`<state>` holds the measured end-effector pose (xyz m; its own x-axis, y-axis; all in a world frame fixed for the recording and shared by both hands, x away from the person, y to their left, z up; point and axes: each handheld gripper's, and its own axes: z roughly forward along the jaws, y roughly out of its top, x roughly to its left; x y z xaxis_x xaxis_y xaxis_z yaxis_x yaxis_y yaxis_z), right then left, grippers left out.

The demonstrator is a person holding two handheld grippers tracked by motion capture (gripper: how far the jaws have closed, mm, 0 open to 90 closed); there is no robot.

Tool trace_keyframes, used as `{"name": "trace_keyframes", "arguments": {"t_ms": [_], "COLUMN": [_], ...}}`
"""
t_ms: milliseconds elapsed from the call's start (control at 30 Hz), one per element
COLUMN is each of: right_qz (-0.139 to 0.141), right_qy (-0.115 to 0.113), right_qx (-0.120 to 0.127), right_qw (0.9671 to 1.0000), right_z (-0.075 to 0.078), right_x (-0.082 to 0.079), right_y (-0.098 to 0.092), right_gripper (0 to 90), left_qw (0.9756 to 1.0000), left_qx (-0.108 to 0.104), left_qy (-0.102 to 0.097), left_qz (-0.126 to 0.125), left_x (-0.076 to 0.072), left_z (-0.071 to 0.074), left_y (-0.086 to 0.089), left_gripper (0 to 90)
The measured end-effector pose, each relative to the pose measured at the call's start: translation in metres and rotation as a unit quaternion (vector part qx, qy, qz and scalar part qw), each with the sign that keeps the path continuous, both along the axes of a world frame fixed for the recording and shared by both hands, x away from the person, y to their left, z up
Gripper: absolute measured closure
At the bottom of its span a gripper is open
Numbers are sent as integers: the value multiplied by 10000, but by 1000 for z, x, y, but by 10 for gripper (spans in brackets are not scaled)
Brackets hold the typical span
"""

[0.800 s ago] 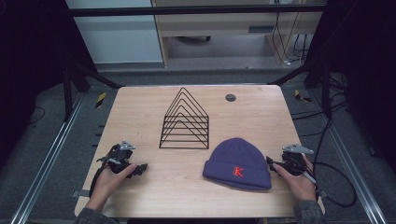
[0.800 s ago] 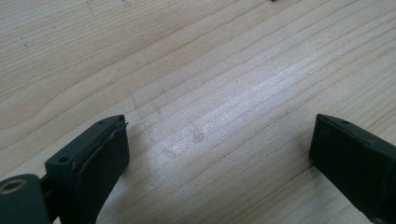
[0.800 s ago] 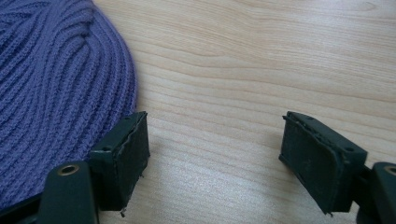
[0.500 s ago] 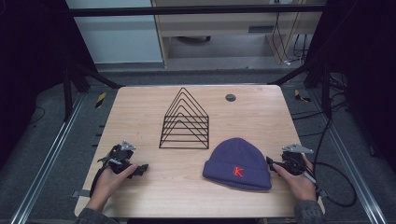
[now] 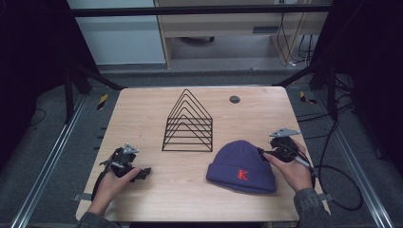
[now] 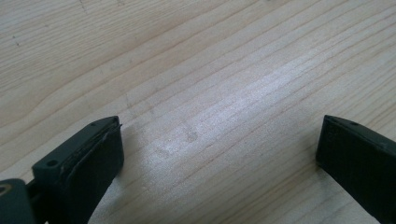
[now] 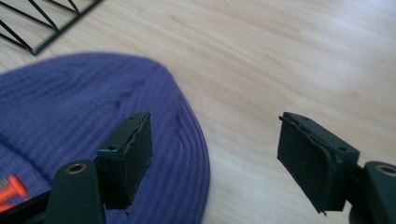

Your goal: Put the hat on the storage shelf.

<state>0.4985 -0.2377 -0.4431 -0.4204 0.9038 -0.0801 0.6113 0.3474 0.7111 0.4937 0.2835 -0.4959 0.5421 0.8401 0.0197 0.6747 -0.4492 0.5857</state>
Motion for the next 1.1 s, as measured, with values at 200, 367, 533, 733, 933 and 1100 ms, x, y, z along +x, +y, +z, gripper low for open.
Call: {"name": "trace_keyframes", "arguments": {"t_ms": [200, 367, 533, 733, 933, 1100], "right_qz": [329, 430, 531, 516, 471, 472], "right_qy": [163, 475, 670, 859, 1026, 1144], "right_qx": [-67, -210, -162, -145, -180, -188], "right_qw": [9993, 9977, 9962, 9949, 9934, 9921], "right_z": [14, 8, -2, -13, -24, -28], "right_x": [24, 46, 60, 64, 66, 68], "right_y": [21, 32, 40, 43, 45, 48], "right_gripper": [328, 431, 491, 479, 459, 462], "left_qw": [10000, 10000, 10000, 10000, 10000, 10000], "left_qx": [-10, -4, -2, -9, -14, -12], "left_qy": [14, 21, 10, 8, 1, 3], "left_qz": [-1, -41, -57, -54, -46, -58], "left_x": [0, 1, 1, 1, 1, 1], "left_z": [0, 0, 0, 0, 0, 0], "left_y": [-1, -2, -2, -3, -3, -3], "left_gripper": [0, 0, 0, 0, 0, 0]}}
